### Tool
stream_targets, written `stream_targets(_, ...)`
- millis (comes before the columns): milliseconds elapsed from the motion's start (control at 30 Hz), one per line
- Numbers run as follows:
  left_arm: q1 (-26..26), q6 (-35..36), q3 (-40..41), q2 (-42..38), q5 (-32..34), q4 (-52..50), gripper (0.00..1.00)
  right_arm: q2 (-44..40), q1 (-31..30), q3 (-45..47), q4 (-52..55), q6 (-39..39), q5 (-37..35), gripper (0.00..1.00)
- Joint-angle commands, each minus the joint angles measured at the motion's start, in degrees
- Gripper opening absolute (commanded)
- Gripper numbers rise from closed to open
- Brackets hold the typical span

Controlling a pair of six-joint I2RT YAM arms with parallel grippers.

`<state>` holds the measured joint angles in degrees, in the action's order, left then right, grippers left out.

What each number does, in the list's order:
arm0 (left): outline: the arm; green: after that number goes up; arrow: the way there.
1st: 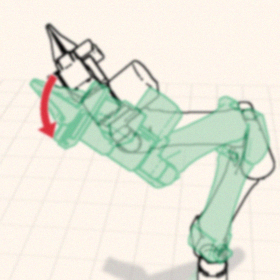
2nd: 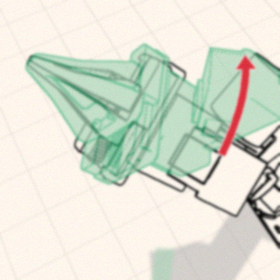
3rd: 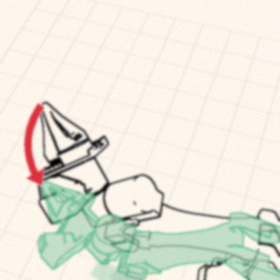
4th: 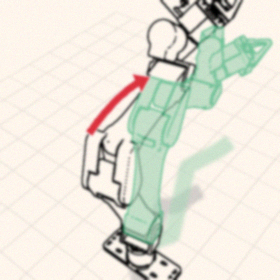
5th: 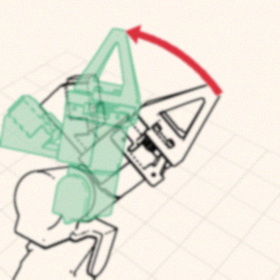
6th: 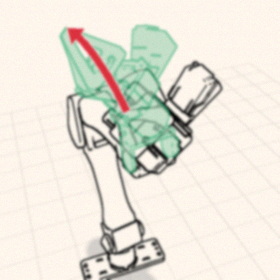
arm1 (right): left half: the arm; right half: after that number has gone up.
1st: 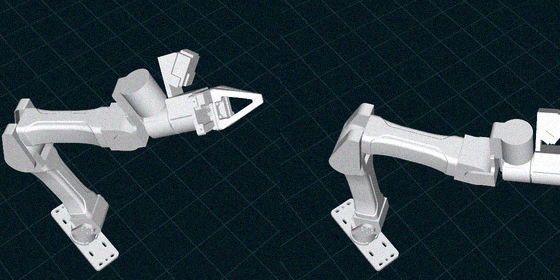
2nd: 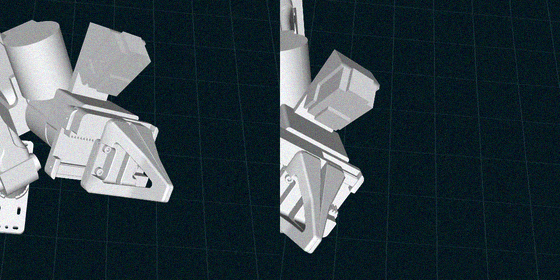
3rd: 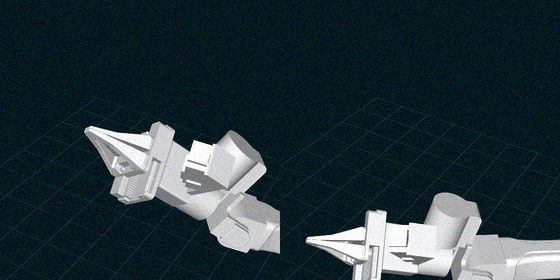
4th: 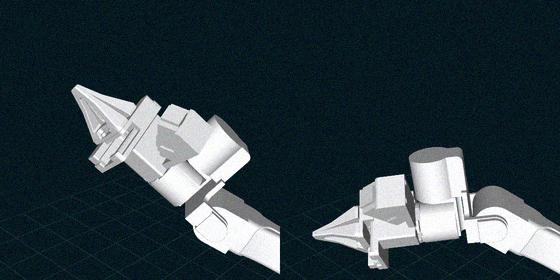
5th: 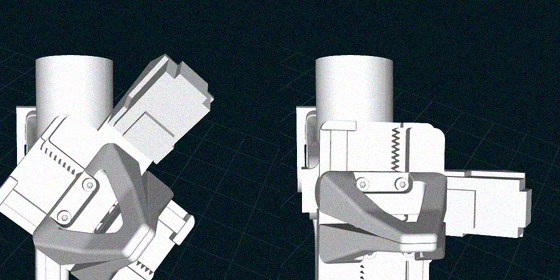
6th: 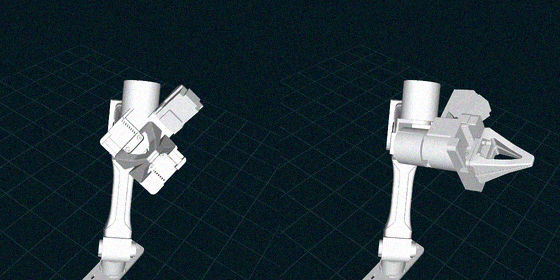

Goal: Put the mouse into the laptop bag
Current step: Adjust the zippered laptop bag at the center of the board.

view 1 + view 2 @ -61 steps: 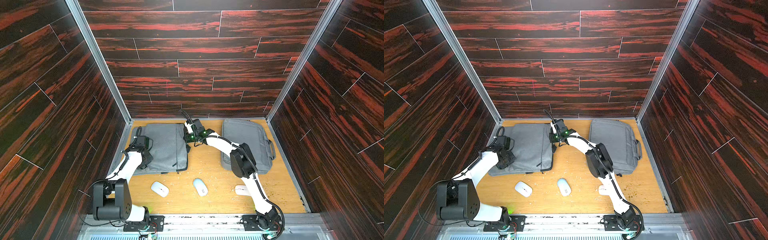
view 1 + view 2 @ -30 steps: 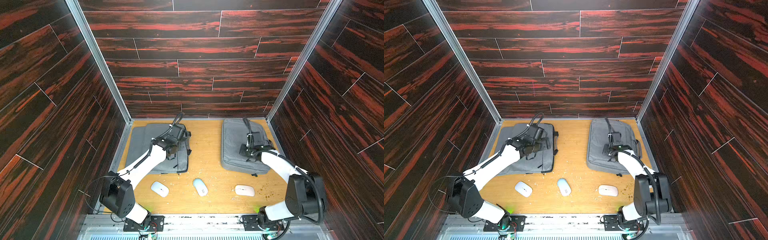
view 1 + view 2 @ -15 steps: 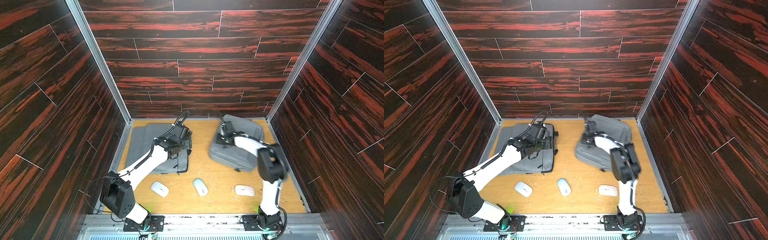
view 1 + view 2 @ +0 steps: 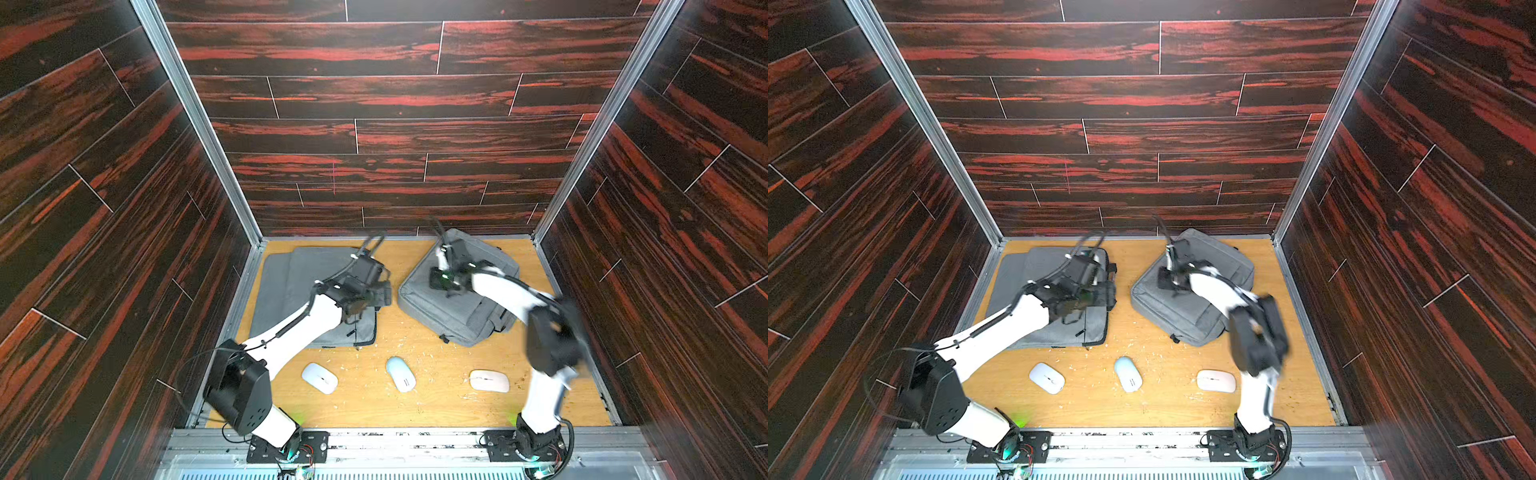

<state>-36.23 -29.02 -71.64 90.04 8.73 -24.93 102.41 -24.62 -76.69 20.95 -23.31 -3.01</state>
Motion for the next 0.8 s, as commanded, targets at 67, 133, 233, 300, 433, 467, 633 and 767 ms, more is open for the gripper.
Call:
stream_targets(67,-4.90,-2.16,-0.25,4.18,-0.96,0.60,0.89,-18.02,0.10,19.14,-0.58,-2.59,-4.29,0.19)
stream_targets(133,-6.21,-2.95,-0.18,5.28,-0.97,1.08,0.96,-22.84,0.08,26.44,-1.56,-4.54,-4.31,0.17)
stream_targets(233,-7.98,-3.40,-0.38,6.75,-0.99,1.72,0.96,-29.25,0.10,34.96,-2.14,-6.96,-5.97,0.17)
stream_targets(300,-9.12,-3.49,-1.19,7.83,-0.91,1.68,0.96,-32.23,0.21,38.53,-1.79,-7.92,-7.96,0.19)
stream_targets(433,-11.46,-3.76,-2.74,10.05,-0.02,2.17,0.96,-33.90,1.77,40.39,-0.98,-8.88,-9.57,0.38)
stream_targets(467,-11.70,-4.11,-3.01,10.77,-0.16,2.54,0.96,-33.82,2.46,40.39,-1.13,-8.86,-9.56,0.43)
stream_targets(633,-11.85,-4.43,-5.79,15.28,-0.75,3.32,0.97,-33.23,8.02,40.43,-4.50,-7.95,-4.38,0.53)
stream_targets(767,-11.85,-3.16,-9.42,18.58,0.17,2.63,0.97,-29.61,11.28,40.06,-7.50,-7.26,0.75,0.53)
